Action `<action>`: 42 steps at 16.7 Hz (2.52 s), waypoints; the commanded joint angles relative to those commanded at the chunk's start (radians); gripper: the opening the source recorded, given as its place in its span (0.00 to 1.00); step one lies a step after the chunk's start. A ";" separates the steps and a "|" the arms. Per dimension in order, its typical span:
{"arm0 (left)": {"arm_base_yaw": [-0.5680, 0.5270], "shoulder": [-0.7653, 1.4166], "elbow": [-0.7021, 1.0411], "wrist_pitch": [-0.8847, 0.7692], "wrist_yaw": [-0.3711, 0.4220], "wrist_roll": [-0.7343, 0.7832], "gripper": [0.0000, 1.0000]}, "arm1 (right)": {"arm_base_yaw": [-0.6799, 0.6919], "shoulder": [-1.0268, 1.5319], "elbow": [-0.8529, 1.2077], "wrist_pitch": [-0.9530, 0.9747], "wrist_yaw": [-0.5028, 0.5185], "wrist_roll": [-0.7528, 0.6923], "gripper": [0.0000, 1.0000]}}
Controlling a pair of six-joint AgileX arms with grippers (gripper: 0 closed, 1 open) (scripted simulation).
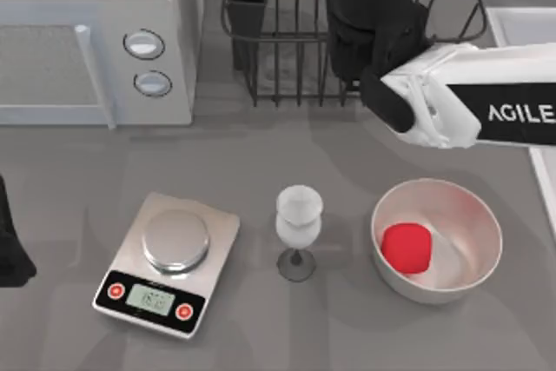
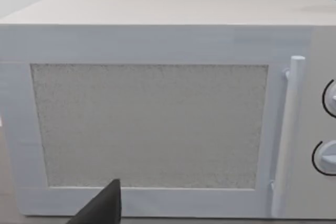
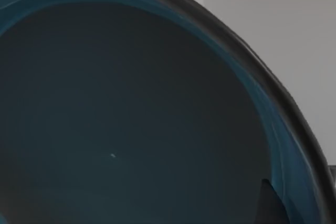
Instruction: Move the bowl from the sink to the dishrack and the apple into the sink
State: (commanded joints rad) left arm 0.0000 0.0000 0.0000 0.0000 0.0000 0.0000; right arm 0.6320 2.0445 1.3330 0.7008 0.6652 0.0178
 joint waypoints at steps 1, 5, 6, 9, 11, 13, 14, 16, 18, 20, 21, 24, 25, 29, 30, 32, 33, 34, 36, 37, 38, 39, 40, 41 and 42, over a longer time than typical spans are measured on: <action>0.000 0.000 0.000 0.000 0.000 0.000 1.00 | 0.000 0.000 0.000 0.000 0.000 0.000 0.00; 0.000 0.000 0.000 0.000 0.000 0.000 1.00 | 0.000 0.000 0.000 0.000 0.000 0.000 0.30; 0.000 0.000 0.000 0.000 0.000 0.000 1.00 | 0.000 0.000 0.000 0.000 0.000 0.000 0.38; 0.000 0.000 0.000 0.000 0.000 0.000 1.00 | 0.000 0.000 0.000 0.000 0.000 0.000 0.60; 0.000 0.000 0.000 0.000 0.000 0.000 1.00 | 0.000 0.000 0.000 0.000 0.000 0.000 0.75; 0.000 0.000 0.000 0.000 0.000 0.000 1.00 | 0.000 0.000 0.000 0.000 0.000 0.000 0.90; 0.000 0.000 0.000 0.000 0.000 0.000 1.00 | 0.000 0.000 0.000 0.000 0.000 0.000 0.98; 0.000 0.000 0.000 0.000 0.000 0.000 1.00 | 0.000 0.000 0.000 0.000 0.000 0.000 1.00; 0.000 0.000 0.000 0.000 0.000 0.000 1.00 | 0.000 0.000 0.000 0.000 0.000 0.000 1.00; 0.000 0.000 0.000 0.000 0.000 0.000 1.00 | 0.000 0.000 0.000 0.000 0.000 0.000 1.00; 0.000 0.000 0.000 0.000 0.000 0.000 1.00 | 0.000 0.000 0.000 0.000 0.000 0.000 1.00; 0.000 0.000 0.000 0.000 0.000 0.000 1.00 | 0.003 0.000 0.000 0.000 0.000 0.000 1.00; 0.000 0.000 0.000 0.000 0.000 0.000 1.00 | -0.002 -0.010 -0.007 -0.007 -0.002 0.002 1.00; 0.000 0.000 0.000 0.000 0.000 0.000 1.00 | -0.062 -0.155 -0.106 -0.093 -0.038 0.019 1.00; 0.000 0.000 0.000 0.000 0.000 0.000 1.00 | -0.085 -0.217 -0.145 -0.124 -0.054 0.025 1.00; 0.000 0.000 0.000 0.000 0.000 0.000 1.00 | -0.136 -0.371 -0.237 -0.194 -0.094 0.035 1.00; 0.000 0.000 0.000 0.000 0.000 0.000 1.00 | -0.164 -0.461 -0.290 -0.231 -0.118 0.040 1.00; 0.000 0.000 0.000 0.000 0.000 0.000 1.00 | -0.193 -0.558 -0.346 -0.269 -0.144 0.044 1.00; 0.000 0.000 0.000 0.000 0.000 0.000 1.00 | -0.255 -0.770 -0.468 -0.345 -0.203 0.050 1.00; 0.000 0.000 0.000 0.000 0.000 0.000 1.00 | -0.286 -0.881 -0.532 -0.383 -0.235 0.051 1.00; 0.000 0.000 0.000 0.000 0.000 0.000 1.00 | -0.318 -0.994 -0.599 -0.419 -0.269 0.051 1.00; 0.000 0.000 0.000 0.000 0.000 0.000 1.00 | -0.349 -1.107 -0.667 -0.454 -0.304 0.050 1.00; 0.000 0.000 0.000 0.000 0.000 0.000 1.00 | -0.380 -1.219 -0.736 -0.488 -0.340 0.047 1.00; 0.000 0.000 0.000 0.000 0.000 0.000 1.00 | -0.411 -1.329 -0.806 -0.520 -0.377 0.043 1.00; 0.000 0.000 0.000 0.000 0.000 0.000 1.00 | -0.441 -1.436 -0.875 -0.551 -0.414 0.038 1.00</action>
State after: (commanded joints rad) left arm 0.0000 0.0000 0.0000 0.0000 0.0000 0.0000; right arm 0.1907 0.6090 0.4577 0.1502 0.2515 0.0557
